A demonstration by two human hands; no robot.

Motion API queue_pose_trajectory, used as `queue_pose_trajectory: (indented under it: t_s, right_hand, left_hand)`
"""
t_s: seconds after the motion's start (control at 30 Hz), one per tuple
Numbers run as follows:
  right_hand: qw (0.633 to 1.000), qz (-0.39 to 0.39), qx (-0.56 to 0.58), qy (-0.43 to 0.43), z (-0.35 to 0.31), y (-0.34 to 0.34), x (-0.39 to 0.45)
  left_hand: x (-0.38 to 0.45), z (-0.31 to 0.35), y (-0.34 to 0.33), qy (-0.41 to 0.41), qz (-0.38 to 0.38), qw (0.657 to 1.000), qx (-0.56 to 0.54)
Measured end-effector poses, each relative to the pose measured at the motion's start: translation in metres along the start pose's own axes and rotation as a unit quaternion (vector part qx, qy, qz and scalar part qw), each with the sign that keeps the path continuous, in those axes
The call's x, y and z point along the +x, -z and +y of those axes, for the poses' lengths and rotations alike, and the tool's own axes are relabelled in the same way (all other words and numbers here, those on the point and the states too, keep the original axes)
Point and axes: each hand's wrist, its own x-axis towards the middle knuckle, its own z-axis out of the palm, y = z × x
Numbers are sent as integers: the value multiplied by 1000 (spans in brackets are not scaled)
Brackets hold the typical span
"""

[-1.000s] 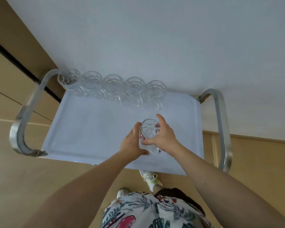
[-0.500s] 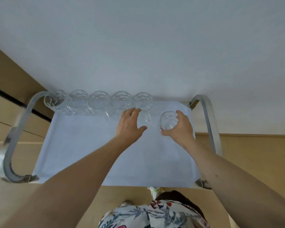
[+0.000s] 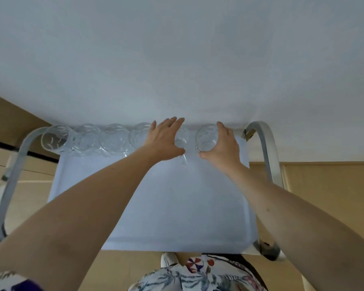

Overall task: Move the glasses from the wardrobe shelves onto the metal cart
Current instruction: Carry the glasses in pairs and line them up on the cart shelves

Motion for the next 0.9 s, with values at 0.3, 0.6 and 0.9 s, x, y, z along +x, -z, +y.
queue_pose_trajectory:
  t_s: [0.3, 0.6, 0.9]
  right_hand:
    - [1000, -7, -4, 25, -8, -6, 13]
    - [999, -30, -11, 35, -6, -6, 14]
    - [999, -18, -43, 24, -7, 5, -10]
  left_hand:
    - [-5, 7, -7, 32, 44, 998, -22]
    - [-7, 10, -9, 44, 23, 999, -6]
    - [-34, 12, 13, 23, 44, 999, 1]
